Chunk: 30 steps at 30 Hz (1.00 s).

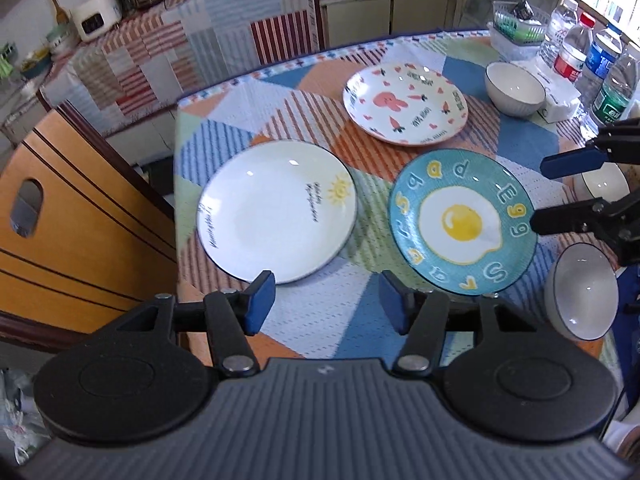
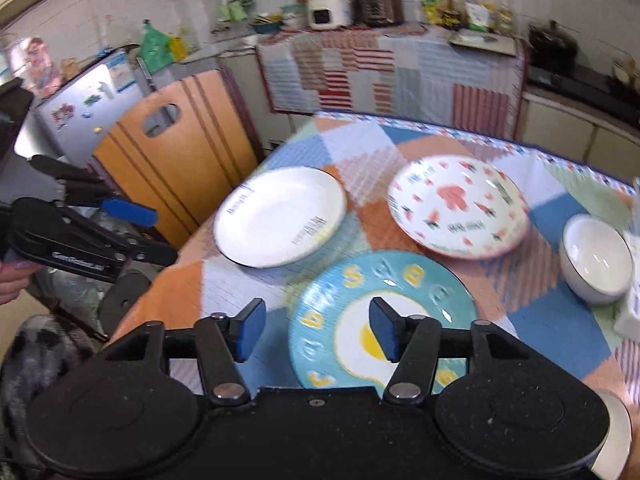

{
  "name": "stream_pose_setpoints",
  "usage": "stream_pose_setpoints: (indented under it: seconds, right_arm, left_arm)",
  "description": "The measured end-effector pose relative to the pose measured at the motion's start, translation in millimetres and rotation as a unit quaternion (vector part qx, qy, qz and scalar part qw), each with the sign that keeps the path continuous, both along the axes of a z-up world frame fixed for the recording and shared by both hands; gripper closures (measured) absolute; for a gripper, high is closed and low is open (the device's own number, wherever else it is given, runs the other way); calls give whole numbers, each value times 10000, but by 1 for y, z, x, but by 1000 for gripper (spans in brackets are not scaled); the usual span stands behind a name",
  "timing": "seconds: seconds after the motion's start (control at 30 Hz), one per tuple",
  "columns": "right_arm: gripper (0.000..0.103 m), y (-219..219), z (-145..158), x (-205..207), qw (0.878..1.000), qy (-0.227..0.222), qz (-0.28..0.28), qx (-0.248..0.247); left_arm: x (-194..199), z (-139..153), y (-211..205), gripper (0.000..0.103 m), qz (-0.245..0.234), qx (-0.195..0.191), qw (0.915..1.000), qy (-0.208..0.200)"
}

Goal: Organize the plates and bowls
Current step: 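Grasp the rim of the white 'Morning Honey' plate with the right gripper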

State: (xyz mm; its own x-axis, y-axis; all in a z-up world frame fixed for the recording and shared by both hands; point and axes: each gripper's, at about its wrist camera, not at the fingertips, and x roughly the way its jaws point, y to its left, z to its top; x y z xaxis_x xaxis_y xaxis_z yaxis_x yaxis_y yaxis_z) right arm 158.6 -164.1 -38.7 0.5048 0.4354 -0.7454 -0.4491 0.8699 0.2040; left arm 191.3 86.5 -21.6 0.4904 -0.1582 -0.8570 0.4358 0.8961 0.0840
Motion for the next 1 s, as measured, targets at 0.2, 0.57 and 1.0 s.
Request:
stream_pose_setpoints:
  seconds: [0.2, 0.57, 1.0]
  right_arm:
    - [29, 27, 2, 18, 9994, -101, 243, 208]
    - [29, 56, -31, 75, 9981, 14, 104, 606]
    - [29, 70, -116, 150, 9965, 513, -286, 594]
  left_arm:
    - [10, -6, 24, 34, 124, -65, 9998, -111]
    - [43, -55, 68, 14, 769, 0, 9968, -231]
    - [98, -122, 92, 8, 1339, -735, 9882, 141]
